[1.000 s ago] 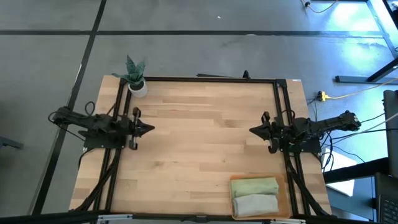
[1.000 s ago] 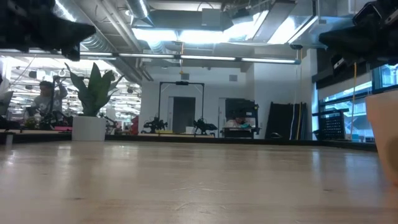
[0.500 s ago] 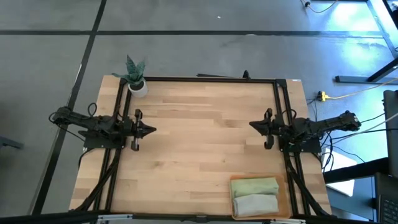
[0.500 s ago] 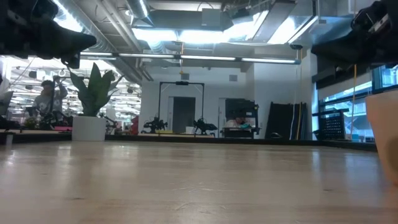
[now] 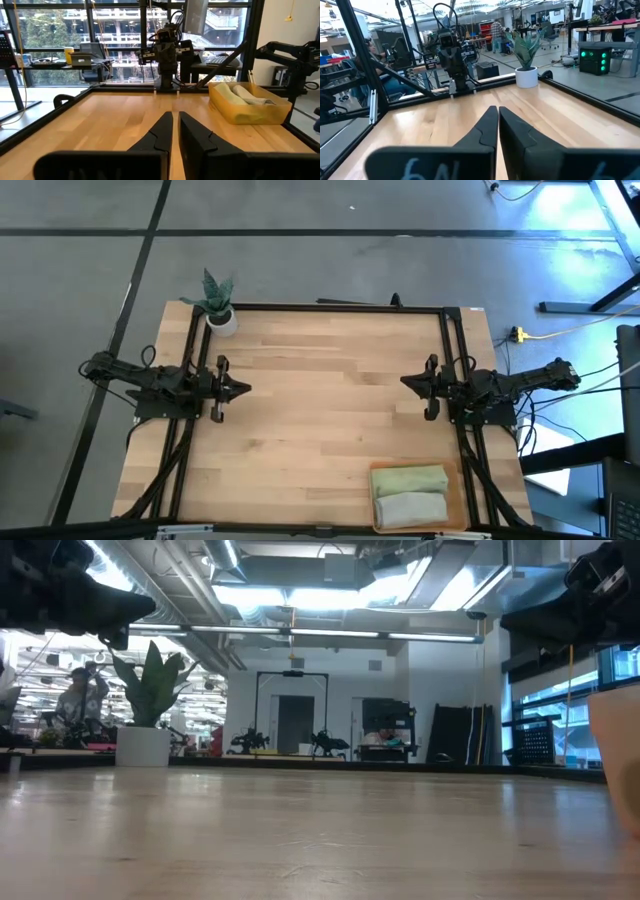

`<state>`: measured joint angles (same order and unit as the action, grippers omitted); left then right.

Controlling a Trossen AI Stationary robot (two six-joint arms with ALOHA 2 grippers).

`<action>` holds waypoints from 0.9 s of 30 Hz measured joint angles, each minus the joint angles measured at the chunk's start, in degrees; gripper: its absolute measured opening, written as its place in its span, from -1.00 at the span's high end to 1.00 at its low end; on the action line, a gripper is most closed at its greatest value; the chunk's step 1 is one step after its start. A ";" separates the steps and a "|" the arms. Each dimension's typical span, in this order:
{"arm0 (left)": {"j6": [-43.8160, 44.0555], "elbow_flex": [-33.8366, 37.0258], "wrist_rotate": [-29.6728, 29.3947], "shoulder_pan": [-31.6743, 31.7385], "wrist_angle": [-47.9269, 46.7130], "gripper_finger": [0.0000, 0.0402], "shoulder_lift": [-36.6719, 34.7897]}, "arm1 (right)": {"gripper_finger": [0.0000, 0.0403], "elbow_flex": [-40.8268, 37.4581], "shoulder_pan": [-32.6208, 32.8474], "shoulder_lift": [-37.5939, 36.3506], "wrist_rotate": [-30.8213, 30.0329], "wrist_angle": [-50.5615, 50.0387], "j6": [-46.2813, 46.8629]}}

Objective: Roll microfiber towels into tight, uniform cylinder then place into a basket
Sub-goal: Return to Home Position

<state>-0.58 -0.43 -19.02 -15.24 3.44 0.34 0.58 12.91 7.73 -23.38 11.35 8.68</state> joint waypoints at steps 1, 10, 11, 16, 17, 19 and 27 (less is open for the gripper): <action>0.00 0.00 -0.01 0.00 0.00 0.89 0.00 | 0.91 0.00 0.00 0.00 0.01 -0.02 -0.04; -0.02 0.00 -0.01 0.01 0.00 0.97 0.00 | 0.91 0.00 0.00 0.00 0.01 -0.02 0.00; -0.02 0.00 -0.01 0.01 0.00 0.97 0.00 | 0.91 0.00 0.00 0.00 0.01 0.00 -0.03; -0.04 0.00 -0.01 0.00 0.00 1.00 0.00 | 0.91 0.00 0.00 0.00 0.01 -0.02 -0.05; -0.04 0.00 -0.01 0.01 0.00 0.99 0.01 | 0.91 0.00 0.00 0.00 0.01 -0.02 -0.08; -0.04 0.00 -0.01 0.01 0.00 0.98 0.00 | 0.91 0.00 0.00 0.00 0.01 -0.02 -0.01; -0.07 0.00 -0.01 0.00 0.00 0.90 0.01 | 0.91 0.00 0.00 0.00 0.01 -0.02 -0.08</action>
<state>-0.64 -0.43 -19.03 -15.24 3.44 0.35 0.58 12.91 7.73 -23.38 11.33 8.60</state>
